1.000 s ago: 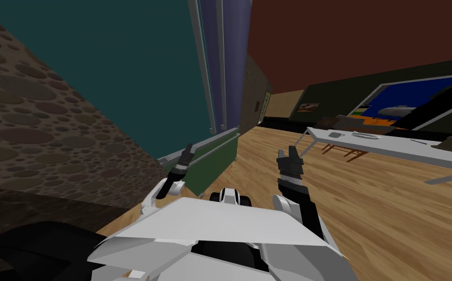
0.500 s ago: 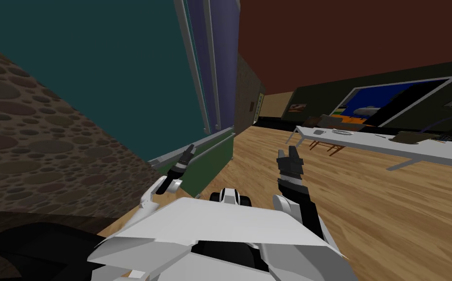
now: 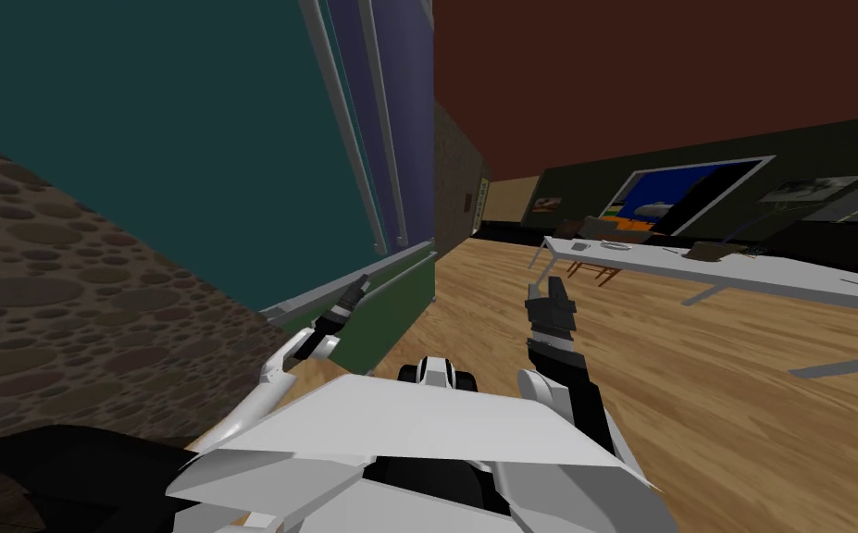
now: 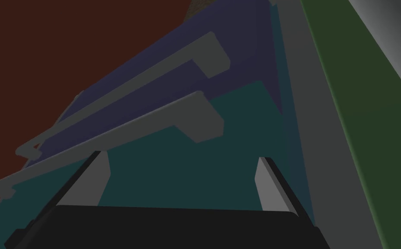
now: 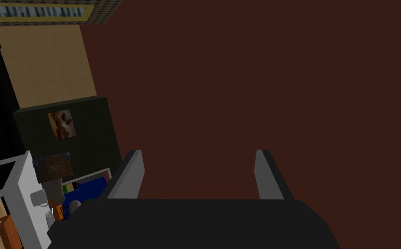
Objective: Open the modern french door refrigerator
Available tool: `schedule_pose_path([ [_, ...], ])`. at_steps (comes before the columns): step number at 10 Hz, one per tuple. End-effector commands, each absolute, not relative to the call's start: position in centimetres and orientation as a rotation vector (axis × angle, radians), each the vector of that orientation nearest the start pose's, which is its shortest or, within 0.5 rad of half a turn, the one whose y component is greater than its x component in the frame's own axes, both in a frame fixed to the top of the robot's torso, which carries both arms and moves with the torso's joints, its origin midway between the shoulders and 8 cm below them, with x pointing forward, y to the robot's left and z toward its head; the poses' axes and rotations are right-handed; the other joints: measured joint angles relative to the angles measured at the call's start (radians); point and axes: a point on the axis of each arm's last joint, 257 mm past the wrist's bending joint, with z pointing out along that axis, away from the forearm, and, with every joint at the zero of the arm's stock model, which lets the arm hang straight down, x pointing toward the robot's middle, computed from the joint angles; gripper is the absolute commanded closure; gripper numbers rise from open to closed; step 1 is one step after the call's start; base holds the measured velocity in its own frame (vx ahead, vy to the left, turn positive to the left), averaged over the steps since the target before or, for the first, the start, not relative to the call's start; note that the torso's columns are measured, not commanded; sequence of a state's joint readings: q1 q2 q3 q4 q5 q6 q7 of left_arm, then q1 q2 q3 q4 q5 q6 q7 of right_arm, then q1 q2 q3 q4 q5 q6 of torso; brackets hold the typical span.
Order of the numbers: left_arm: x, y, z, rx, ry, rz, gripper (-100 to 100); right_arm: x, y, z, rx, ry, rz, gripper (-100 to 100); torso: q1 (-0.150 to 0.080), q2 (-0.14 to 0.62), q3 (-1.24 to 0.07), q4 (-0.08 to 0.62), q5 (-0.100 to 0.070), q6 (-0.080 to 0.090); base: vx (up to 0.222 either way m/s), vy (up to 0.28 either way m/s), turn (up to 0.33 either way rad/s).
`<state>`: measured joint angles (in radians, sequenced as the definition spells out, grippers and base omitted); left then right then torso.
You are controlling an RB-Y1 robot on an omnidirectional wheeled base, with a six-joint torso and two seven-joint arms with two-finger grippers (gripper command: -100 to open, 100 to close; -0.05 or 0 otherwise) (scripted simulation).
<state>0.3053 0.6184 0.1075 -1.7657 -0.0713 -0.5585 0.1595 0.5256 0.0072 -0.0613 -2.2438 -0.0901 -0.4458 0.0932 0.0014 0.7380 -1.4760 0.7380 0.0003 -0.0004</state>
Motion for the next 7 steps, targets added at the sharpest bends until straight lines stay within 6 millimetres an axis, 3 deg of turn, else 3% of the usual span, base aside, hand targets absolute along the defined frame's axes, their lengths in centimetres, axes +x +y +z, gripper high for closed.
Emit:
schedule_pose_path([
  [1, 44.5, 37.8, -10.4, -0.428, 1.292, -1.039, -100, 35.0, -31.8, -1.0, 0.766, 0.649, 1.175, 0, -0.001, 0.0, 0.0, 0.0, 0.0, 0.001, -0.039, -0.091, -0.23],
  [6, 46.3, 43.9, -12.1, -0.47, 1.386, -0.916, -100, 35.0, -31.8, -1.0, 0.766, 0.649, 1.175, 0, -0.002, 0.0, 0.0, 0.0, 0.0, 0.0, -0.024, -0.081, -0.137],
  [7, 46.9, 45.1, -11.5, -0.462, 1.399, -0.893, -100, 35.0, -31.8, -1.0, 0.766, 0.649, 1.175, 0, -0.001, 0.0, 0.0, 0.0, 0.0, 0.0, -0.013, -0.075, -0.149],
])
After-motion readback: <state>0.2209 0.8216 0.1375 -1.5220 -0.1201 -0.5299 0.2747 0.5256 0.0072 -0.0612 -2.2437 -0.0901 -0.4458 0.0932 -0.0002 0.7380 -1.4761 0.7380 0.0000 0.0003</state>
